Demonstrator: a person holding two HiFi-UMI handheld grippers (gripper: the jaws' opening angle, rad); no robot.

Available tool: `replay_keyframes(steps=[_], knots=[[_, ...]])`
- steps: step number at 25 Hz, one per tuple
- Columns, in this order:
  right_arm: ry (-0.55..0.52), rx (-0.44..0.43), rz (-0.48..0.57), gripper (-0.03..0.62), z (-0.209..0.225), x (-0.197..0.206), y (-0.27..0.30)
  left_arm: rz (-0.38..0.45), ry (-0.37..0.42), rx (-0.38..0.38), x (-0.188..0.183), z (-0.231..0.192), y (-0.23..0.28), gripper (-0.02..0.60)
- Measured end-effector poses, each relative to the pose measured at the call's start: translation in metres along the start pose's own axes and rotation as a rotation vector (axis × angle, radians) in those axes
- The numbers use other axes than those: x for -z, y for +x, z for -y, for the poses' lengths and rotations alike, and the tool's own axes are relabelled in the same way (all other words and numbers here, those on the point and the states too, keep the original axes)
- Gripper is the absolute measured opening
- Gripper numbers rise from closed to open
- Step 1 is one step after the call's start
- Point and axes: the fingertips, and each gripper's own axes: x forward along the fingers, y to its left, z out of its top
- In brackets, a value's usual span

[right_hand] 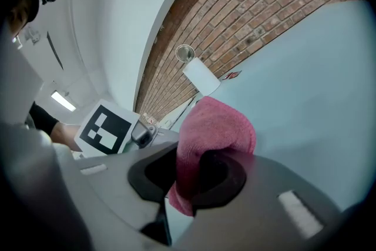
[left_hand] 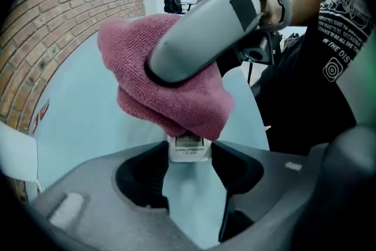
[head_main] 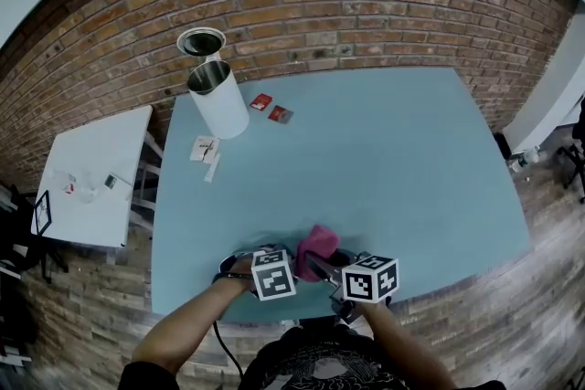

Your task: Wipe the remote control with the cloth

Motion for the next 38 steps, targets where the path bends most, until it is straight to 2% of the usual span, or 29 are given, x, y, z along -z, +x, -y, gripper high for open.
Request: replay_keyframes(steps=[24,38], knots=[[0.016,-0.023,0.007,0.063,0.033,-0.008,-0.044,-0.143,-0.017,0.025,0.002,-0.002,0.002,0.232],[0.003,-0.055,0.014,0.063,0.048,-0.018,-0.059,-0.220,-0.056,-0.013,0.006,-0.005,0.005,0.235]])
